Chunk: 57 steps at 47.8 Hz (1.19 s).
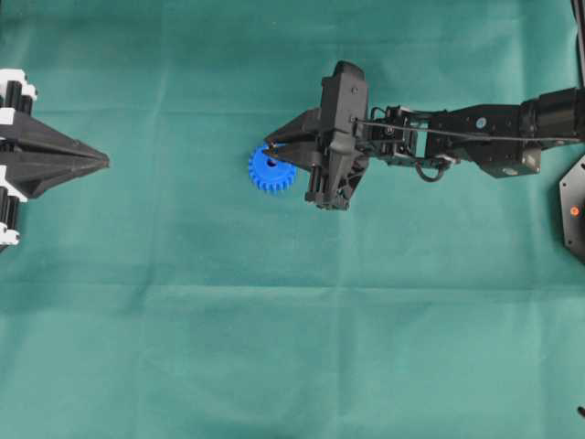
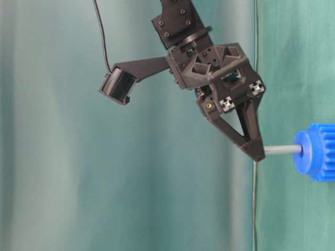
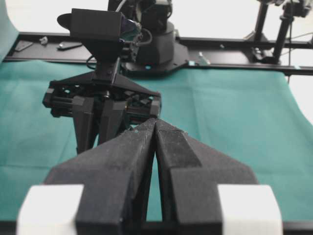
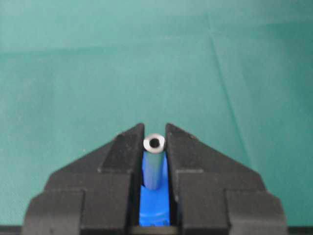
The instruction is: Insert the shaft placed at a random location into the center hole of the small gear at another random location.
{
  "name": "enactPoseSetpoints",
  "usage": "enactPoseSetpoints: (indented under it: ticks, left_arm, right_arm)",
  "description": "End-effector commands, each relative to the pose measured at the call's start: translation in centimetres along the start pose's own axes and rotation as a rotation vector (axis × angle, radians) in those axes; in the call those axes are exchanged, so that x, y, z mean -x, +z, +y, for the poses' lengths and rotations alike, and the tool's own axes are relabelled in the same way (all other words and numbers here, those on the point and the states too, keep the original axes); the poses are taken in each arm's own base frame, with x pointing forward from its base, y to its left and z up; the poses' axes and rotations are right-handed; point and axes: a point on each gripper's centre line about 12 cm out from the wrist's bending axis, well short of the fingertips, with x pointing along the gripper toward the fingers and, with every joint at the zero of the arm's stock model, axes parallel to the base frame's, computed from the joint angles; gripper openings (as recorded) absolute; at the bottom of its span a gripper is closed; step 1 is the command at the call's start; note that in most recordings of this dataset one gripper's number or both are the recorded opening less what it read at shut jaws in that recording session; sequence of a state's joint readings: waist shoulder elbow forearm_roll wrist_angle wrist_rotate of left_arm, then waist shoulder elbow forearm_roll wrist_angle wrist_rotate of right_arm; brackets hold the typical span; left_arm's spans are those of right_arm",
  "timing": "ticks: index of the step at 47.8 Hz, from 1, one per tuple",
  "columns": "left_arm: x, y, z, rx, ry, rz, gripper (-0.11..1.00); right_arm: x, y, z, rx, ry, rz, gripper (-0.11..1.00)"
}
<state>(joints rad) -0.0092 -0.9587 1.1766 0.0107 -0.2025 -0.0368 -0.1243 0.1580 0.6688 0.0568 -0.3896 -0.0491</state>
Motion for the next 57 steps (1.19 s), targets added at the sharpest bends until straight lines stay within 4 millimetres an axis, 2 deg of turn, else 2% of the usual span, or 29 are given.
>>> enactPoseSetpoints:
  ticks: [1,12,19,31,42,57]
  left_arm:
    - [-0.2,0.4,0.0,0.0,-0.002,-0.009,0.0]
    - [-0.2,0.4,0.0,0.0,-0.002,-0.009,0.0]
    - [-0.2,0.4,0.0,-0.001,-0.002,-0.009,0.0]
    - [-0.2,0.3,0.0,0.0,-0.002,-0.008,0.0]
    - [-0.2,0.3,0.0,0.0,-0.002,-0.008,0.0]
    - [-0.2,0.4,0.0,-0.001,-0.002,-0.009,0.0]
  right_arm:
    - [0.1,1.6,0.0,0.016,-0.002,-0.051,0.13]
    - [1.0,3.6,0.0,0.018,-0.001,-0.103,0.13]
    - [1.3,4.0,0.0,0.018,-0.001,-0.114,0.13]
    - [1.0,3.4,0.1,0.017,0.001,-0.097,0.13]
    - [0.0,1.8,0.1,0.01,0.001,-0.054,0.13]
    - [-0.3,1.1,0.4,0.008,0.005,-0.046,0.13]
